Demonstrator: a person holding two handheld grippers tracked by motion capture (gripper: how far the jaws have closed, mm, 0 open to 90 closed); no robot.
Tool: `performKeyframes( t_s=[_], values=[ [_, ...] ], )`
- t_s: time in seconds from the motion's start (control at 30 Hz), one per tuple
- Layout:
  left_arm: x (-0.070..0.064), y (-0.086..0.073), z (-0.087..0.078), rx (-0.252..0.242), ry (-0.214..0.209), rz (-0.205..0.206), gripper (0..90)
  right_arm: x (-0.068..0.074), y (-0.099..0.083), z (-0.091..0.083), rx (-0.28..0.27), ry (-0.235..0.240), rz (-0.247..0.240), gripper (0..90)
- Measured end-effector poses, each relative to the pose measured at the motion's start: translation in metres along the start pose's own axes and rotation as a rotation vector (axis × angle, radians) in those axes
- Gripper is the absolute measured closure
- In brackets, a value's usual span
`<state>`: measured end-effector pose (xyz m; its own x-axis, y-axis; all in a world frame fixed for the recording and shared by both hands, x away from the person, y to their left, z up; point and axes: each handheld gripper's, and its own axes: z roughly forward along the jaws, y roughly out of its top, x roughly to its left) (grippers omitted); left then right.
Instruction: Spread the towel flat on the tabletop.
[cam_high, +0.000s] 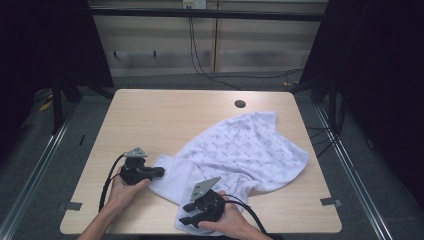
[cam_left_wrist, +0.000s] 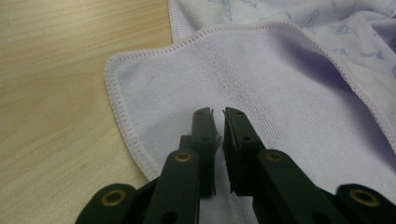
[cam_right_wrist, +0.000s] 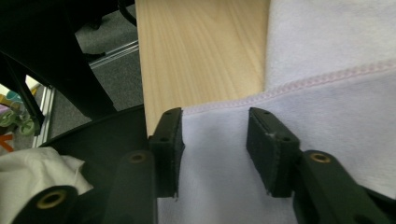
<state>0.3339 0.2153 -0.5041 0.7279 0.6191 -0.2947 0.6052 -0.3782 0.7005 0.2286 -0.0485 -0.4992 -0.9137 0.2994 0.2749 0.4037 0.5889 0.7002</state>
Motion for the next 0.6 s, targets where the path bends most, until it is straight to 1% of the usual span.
performKeyframes(
  t_s=[0.03,0.07,0.13,0.17,0.2,0.23,0.27,0.3,0.33,0.37,0.43,0.47,0.5,0.53,0.6],
  values=[
    [0.0,0.0,0.0,-0.004,0.0,-0.007,82.0,0.005,0.0,0.003,0.005,-0.028,-0.049,53.4],
    [0.0,0.0,0.0,-0.002,-0.001,-0.004,82.0,0.007,0.0,0.004,0.004,-0.038,-0.06,53.3],
    [0.0,0.0,0.0,-0.002,-0.004,-0.006,82.0,0.012,-0.002,0.004,0.006,-0.069,-0.102,53.6],
    [0.0,0.0,0.0,-0.002,-0.004,-0.006,82.0,0.014,-0.002,0.005,0.005,-0.084,-0.114,55.7],
    [0.001,0.0,0.0,-0.002,-0.003,-0.007,82.0,0.015,-0.002,0.005,0.014,-0.105,-0.119,63.5],
    [0.0,0.0,0.0,-0.003,-0.004,-0.009,81.9,0.015,-0.002,0.004,0.012,-0.131,-0.137,71.2],
    [0.0,0.0,0.0,-0.004,-0.002,-0.008,81.8,0.015,-0.003,0.004,0.008,-0.132,-0.128,77.5],
    [0.0,0.0,0.0,-0.004,-0.002,-0.008,81.6,0.015,-0.003,0.004,0.008,-0.132,-0.128,77.5],
    [0.0,0.0,0.0,-0.002,-0.001,-0.007,81.3,0.011,-0.004,0.002,0.004,-0.124,-0.114,86.9],
    [-0.001,0.0,0.0,-0.003,-0.001,-0.009,81.1,0.012,-0.004,0.002,0.008,-0.123,-0.118,87.8],
    [-0.001,-0.001,0.0,0.001,-0.001,-0.003,80.9,0.014,-0.004,0.002,0.015,-0.136,-0.122,89.1],
    [-0.002,-0.001,-0.001,0.001,-0.001,-0.002,80.9,0.014,-0.003,0.001,0.018,-0.139,-0.112,89.2],
    [-0.002,-0.002,-0.001,0.004,-0.005,0.003,80.9,0.013,-0.004,-0.002,-0.001,-0.131,-0.103,89.3],
    [-0.003,-0.002,-0.001,0.001,-0.008,-0.003,80.9,0.01,-0.004,-0.008,-0.04,-0.101,-0.067,89.4],
    [-0.005,-0.004,-0.002,0.004,-0.015,-0.001,80.9,0.004,-0.003,-0.022,-0.079,-0.097,-0.03,89.4]
  ],
)
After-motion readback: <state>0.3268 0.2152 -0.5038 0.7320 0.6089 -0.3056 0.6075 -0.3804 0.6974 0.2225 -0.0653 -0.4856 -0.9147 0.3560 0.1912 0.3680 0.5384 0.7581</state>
